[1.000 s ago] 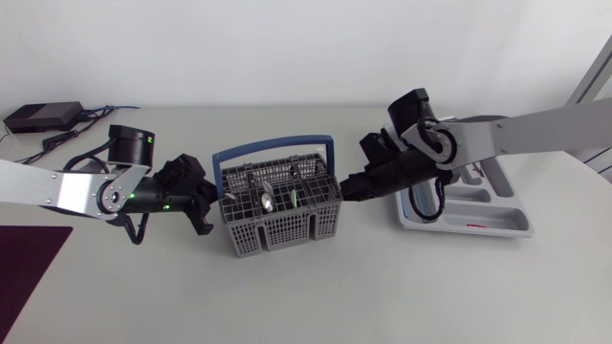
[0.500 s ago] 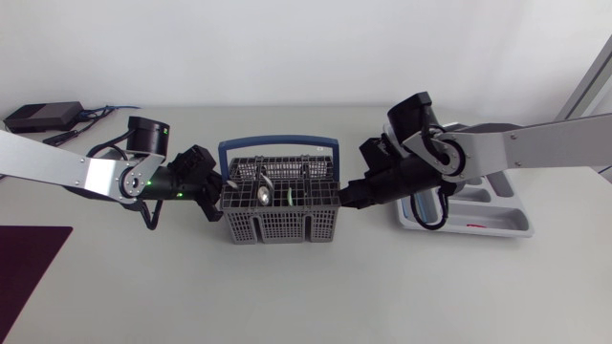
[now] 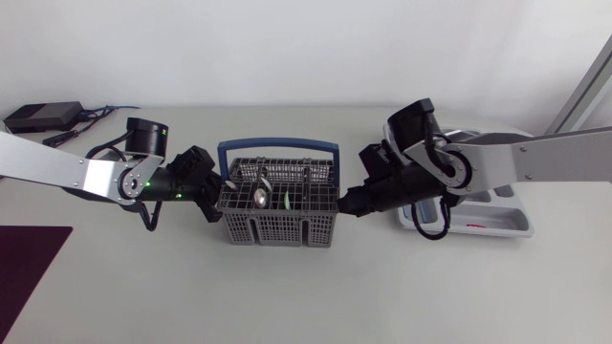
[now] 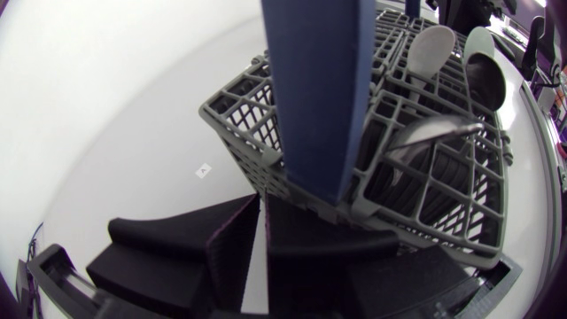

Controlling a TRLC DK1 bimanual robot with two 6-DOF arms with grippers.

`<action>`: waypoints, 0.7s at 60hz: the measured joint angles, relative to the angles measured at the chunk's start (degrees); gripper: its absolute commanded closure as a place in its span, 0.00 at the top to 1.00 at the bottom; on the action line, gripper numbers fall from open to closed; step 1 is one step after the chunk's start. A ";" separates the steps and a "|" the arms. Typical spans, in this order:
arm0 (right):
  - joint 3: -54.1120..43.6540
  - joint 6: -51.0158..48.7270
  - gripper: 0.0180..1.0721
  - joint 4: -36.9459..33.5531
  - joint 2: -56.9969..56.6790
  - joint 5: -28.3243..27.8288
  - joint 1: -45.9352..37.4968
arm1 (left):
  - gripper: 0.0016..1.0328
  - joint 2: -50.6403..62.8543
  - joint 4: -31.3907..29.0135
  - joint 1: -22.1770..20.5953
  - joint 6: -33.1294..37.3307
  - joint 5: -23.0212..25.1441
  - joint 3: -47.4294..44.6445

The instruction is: Unload the cutlery basket into the drawer organizer.

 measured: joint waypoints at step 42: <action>-7.72 -1.73 0.69 0.35 -10.40 11.26 -0.04 | 0.52 -16.96 -6.99 7.85 4.50 1.09 -7.72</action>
